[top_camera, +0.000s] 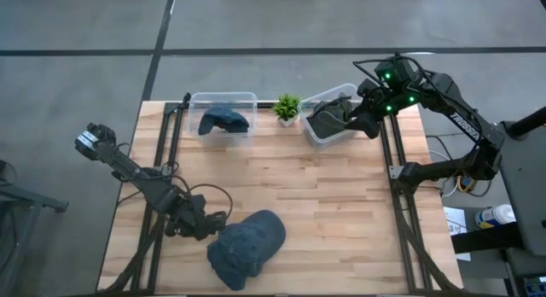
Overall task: Pick & Place hat
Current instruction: Put the top blue cap into the left transparent bin
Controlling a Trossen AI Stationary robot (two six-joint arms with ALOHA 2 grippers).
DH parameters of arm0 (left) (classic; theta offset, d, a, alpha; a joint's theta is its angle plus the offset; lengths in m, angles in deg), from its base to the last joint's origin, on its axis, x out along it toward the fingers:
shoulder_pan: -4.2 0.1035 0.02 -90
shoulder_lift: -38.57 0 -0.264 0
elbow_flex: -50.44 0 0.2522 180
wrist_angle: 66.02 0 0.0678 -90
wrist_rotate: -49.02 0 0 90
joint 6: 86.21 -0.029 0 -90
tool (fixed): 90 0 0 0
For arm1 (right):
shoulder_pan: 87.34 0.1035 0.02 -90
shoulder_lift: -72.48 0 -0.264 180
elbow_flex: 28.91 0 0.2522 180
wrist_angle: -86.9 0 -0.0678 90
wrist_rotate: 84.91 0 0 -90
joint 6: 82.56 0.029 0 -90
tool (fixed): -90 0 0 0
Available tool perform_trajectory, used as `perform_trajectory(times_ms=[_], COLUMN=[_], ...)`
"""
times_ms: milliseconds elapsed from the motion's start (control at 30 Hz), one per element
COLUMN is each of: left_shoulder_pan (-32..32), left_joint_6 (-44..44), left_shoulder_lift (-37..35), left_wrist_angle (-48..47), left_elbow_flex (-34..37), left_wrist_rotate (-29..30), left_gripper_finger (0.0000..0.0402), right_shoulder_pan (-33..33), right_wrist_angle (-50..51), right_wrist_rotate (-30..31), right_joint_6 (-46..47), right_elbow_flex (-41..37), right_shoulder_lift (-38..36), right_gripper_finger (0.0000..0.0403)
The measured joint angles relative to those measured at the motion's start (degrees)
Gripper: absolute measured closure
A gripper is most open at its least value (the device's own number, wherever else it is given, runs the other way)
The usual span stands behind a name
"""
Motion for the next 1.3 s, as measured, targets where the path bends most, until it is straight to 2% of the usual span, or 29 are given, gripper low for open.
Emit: perform_trajectory(times_ms=[100,167,300,433,1033,1300], left_shoulder_pan=[-0.15,-0.18,-0.13,-0.15,-0.14,-0.13], left_joint_6=[1.78,2.84,3.38,3.72,4.92,2.42], left_shoulder_lift=[0.0,0.0,0.0,0.0,0.02,0.04], left_wrist_angle=[0.37,1.51,8.27,15.04,24.16,35.09], left_elbow_flex=[0.0,0.04,1.93,5.27,12.55,17.41], left_wrist_rotate=[0.38,3.18,6.85,7.6,10.65,19.22], left_gripper_finger=[0.0206,0.0206,0.0206,0.0206,0.0206,0.0206], right_shoulder_pan=[0.0,0.0,0.0,0.0,0.0,0.0], right_wrist_angle=[-0.02,-0.07,-0.41,-0.66,-0.63,-0.66], right_wrist_rotate=[0.01,0.01,0.03,0.03,0.03,0.04], right_joint_6=[-0.57,-0.91,-1.08,-1.08,0.92,1.12], right_elbow_flex=[-0.02,-0.04,-0.09,-0.09,-0.11,-0.13], right_shoulder_lift=[0.0,0.0,0.0,0.0,0.0,0.0], right_gripper_finger=[0.012,0.0119,0.0115,0.011,0.0103,0.0108])
